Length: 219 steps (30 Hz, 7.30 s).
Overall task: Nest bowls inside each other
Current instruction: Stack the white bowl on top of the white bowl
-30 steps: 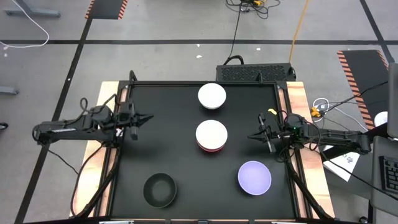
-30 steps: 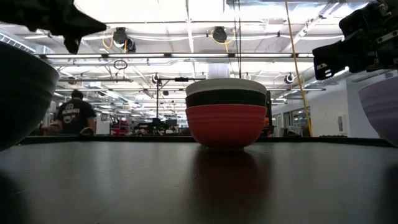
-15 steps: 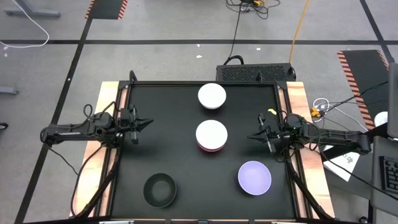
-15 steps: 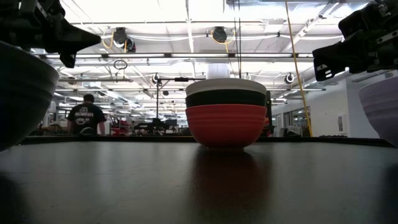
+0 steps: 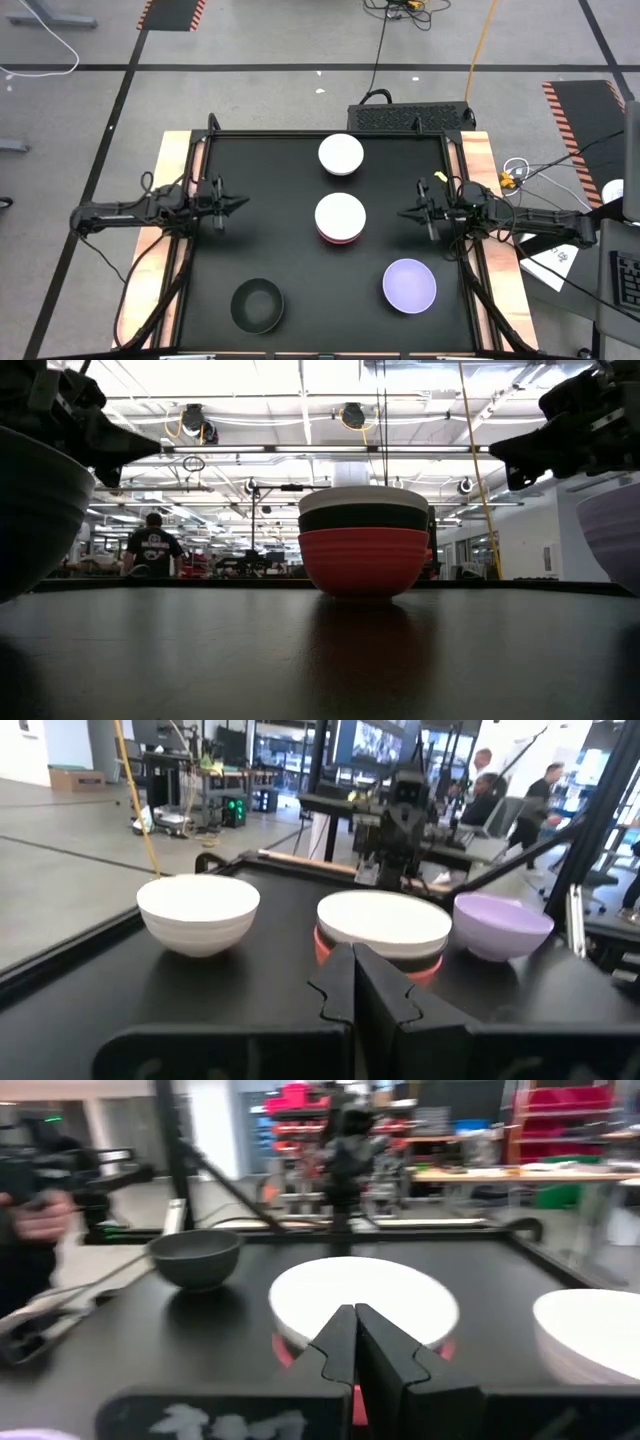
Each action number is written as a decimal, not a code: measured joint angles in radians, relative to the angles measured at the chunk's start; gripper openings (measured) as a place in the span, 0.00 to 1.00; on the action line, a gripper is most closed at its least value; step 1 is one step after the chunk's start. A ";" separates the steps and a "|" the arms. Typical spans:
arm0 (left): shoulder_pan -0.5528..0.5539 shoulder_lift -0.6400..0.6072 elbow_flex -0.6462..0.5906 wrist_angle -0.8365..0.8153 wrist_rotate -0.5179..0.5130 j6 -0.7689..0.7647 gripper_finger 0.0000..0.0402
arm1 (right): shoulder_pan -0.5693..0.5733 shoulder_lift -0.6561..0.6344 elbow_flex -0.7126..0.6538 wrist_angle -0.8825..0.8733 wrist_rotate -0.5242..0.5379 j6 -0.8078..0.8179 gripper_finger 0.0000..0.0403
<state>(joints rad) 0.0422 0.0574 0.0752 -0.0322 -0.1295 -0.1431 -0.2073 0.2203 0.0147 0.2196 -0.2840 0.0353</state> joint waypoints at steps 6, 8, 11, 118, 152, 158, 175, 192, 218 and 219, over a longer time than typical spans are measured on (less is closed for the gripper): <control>0.002 0.001 -0.043 0.011 0.006 0.002 0.00 | 0.000 0.000 0.000 0.001 0.026 0.005 0.00; 0.002 0.001 -0.044 0.009 0.026 0.003 0.00 | 0.000 0.000 0.000 0.001 0.026 0.005 0.00; 0.002 0.001 -0.043 0.007 0.027 0.004 0.01 | 0.000 0.002 0.000 0.012 0.046 0.011 0.00; 0.002 0.047 -0.045 0.011 -0.037 0.125 0.01 | -0.531 1.730 1.584 -1.025 0.053 -0.032 0.33; 0.002 0.076 -0.045 0.021 -0.040 0.135 0.01 | -0.480 1.781 1.656 -1.048 0.045 -0.060 0.33; 0.002 0.076 -0.045 0.022 -0.040 0.138 0.01 | -0.446 1.781 1.656 -1.048 0.043 -0.060 0.33; 0.002 0.076 -0.045 0.022 -0.040 0.138 0.01 | -0.442 1.781 1.656 -1.032 0.051 -0.048 0.33; 0.002 0.075 -0.045 0.014 -0.039 0.148 0.01 | -0.433 1.870 1.660 -1.023 0.048 -0.102 0.29; 0.002 0.075 -0.044 0.012 -0.047 0.141 0.01 | -0.393 1.869 1.997 -1.173 -0.036 -0.217 0.00; 0.002 0.075 -0.044 0.012 -0.047 0.141 0.01 | -0.387 1.869 2.015 -1.174 -0.036 -0.221 0.00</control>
<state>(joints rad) 0.0444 0.1328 0.0311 -0.0200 -0.1764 -0.0025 -0.5948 2.0895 2.0293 -0.9546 -0.3199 -0.1857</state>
